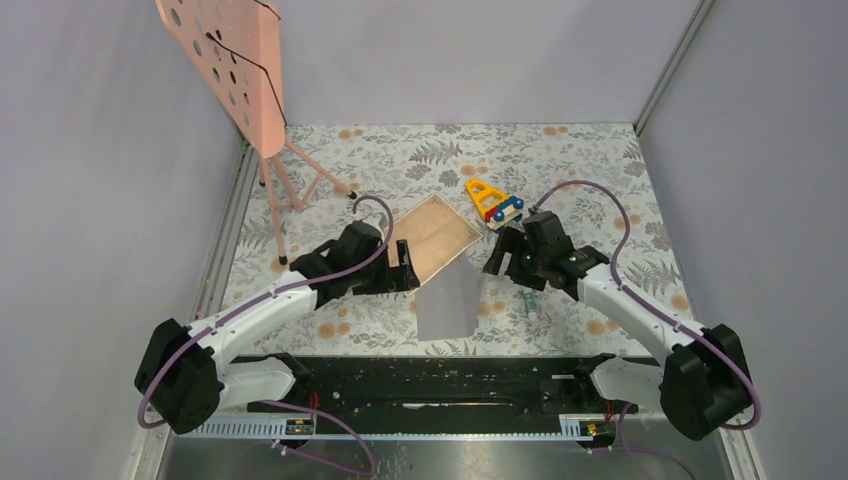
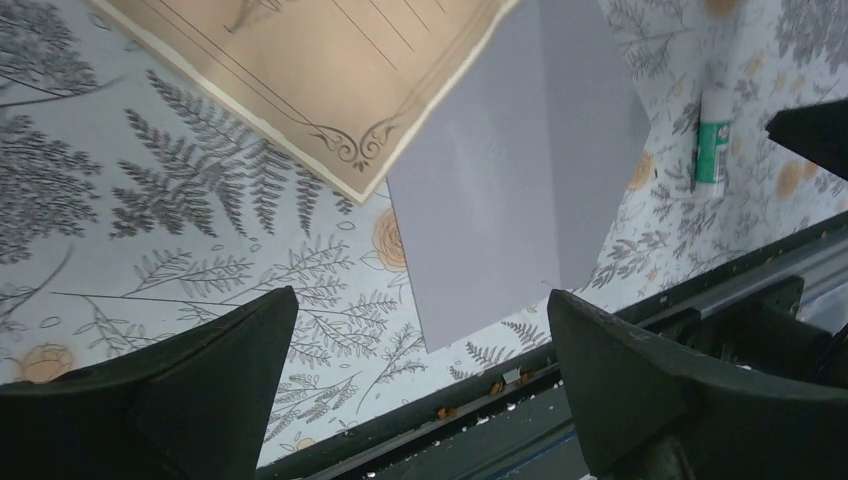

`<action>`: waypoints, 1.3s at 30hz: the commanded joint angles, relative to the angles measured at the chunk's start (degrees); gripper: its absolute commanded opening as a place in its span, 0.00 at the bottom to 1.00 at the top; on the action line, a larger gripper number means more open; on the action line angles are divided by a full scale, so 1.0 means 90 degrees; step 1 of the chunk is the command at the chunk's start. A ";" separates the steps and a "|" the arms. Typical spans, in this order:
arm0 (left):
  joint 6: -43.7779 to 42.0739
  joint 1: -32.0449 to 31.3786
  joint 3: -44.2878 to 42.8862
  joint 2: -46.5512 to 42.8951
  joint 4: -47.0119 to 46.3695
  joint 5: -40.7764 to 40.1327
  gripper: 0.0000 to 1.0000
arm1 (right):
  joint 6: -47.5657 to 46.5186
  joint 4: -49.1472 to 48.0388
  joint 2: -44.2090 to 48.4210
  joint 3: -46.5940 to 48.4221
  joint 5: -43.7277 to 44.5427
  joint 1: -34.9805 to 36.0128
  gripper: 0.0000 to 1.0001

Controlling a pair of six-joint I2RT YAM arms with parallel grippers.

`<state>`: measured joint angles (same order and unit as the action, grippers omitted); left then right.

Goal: Place the letter into the envelope and seal it
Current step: Move the letter to the center of the board.

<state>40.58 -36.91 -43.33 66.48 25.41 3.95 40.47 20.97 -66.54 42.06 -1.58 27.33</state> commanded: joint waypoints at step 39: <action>-0.0113 0.0254 0.0009 0.0528 -0.0308 -0.0919 0.99 | 0.2362 -0.3071 -0.4698 0.2113 -0.0957 0.0035 0.77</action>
<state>40.27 -35.94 -43.92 67.09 29.32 -5.96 56.75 -0.89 -106.94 60.53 -12.05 27.88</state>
